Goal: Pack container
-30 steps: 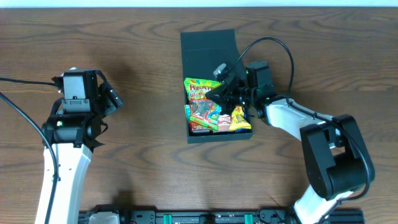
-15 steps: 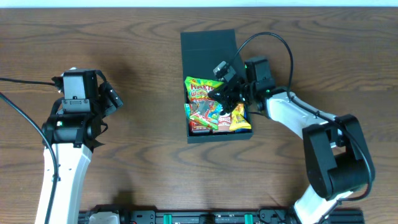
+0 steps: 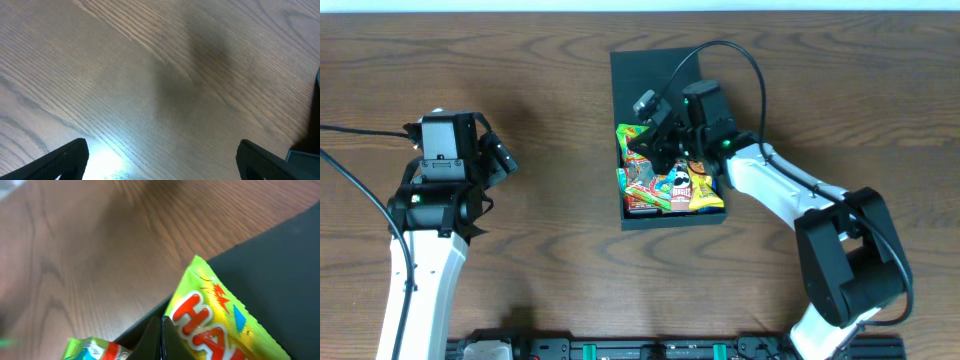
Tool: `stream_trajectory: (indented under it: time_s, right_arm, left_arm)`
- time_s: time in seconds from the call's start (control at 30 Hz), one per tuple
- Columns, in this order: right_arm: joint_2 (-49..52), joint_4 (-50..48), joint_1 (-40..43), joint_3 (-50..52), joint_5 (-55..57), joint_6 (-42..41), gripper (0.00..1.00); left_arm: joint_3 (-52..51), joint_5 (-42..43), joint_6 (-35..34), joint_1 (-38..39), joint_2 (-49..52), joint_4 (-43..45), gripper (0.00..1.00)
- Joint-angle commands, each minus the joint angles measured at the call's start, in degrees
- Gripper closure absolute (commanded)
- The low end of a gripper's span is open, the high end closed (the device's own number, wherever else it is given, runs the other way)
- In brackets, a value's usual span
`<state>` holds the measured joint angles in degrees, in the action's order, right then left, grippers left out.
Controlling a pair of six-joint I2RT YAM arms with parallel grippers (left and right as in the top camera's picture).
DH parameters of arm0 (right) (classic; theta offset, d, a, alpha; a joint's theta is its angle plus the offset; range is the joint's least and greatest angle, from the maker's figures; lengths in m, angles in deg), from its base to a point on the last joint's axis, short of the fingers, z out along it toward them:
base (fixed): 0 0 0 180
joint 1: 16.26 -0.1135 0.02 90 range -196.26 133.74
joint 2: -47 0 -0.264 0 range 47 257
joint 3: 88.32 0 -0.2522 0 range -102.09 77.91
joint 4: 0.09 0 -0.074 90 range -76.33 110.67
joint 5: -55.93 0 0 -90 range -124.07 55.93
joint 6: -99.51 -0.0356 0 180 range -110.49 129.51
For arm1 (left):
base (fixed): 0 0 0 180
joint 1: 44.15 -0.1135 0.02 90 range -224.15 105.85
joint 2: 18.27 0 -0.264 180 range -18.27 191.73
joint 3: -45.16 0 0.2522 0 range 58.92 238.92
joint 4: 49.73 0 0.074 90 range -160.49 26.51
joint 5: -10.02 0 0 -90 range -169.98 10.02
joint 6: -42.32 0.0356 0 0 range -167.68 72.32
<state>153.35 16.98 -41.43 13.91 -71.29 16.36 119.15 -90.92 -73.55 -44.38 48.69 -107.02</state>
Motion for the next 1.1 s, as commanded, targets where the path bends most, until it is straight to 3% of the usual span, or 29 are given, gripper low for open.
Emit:
stream_trajectory:
  time_s: [0.0, 0.43, 0.6, 0.83, 1.07]
  right_arm:
    - [1.2, -0.2, 0.0, -0.9, 4.6, -0.2, 0.99]
    - [12.8, -3.7, 0.0, -0.9, 4.0, 0.9, 0.99]
    - [11.0, -2.8, 0.3, -1.6, 4.0, 0.9, 0.99]
    - [3.3, 7.1, 1.2, -5.3, 4.3, 3.3, 0.99]
    - [2.1, 5.6, 0.3, -5.3, 5.7, 2.9, 0.99]
  left_arm:
    - [0.7, -1.0, 0.2, -0.2, -0.2, -0.2, 0.05]
    - [0.7, -1.0, 0.2, -0.2, -0.2, -0.2, 0.05]
    - [0.7, -1.0, 0.2, -0.2, -0.2, -0.2, 0.05]
    - [0.7, -1.0, 0.2, -0.2, -0.2, -0.2, 0.05]
    - [0.7, -1.0, 0.2, -0.2, -0.2, -0.2, 0.05]
